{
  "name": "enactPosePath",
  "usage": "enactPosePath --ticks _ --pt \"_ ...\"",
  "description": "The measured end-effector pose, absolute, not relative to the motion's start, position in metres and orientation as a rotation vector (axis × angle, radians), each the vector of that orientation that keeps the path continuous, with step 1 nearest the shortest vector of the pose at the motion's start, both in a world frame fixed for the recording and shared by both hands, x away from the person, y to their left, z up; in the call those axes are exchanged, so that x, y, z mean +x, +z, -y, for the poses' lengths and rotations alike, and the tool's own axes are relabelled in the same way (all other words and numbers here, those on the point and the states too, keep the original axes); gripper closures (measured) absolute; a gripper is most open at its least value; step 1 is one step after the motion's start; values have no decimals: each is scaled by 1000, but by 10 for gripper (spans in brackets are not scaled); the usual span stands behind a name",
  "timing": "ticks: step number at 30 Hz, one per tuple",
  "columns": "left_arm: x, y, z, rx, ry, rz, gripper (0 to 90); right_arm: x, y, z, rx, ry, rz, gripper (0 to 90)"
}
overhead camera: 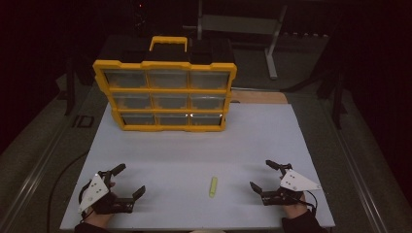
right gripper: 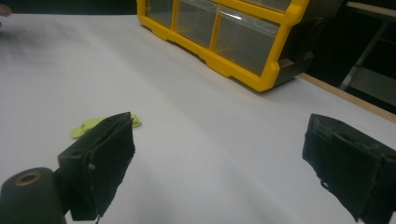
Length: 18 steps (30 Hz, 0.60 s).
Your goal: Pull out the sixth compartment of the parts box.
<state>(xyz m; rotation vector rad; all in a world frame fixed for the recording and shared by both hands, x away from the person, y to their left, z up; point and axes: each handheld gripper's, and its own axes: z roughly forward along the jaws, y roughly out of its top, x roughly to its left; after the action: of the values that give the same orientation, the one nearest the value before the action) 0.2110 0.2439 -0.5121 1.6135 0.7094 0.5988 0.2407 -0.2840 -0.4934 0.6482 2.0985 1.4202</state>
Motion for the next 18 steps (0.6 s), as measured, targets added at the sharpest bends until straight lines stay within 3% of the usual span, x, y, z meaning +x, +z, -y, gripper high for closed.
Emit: enactPosePath --ticks 18 --pt "210 -512 -241 1616 602 -698 6 237 -450 277 557 1371 -2073 90"
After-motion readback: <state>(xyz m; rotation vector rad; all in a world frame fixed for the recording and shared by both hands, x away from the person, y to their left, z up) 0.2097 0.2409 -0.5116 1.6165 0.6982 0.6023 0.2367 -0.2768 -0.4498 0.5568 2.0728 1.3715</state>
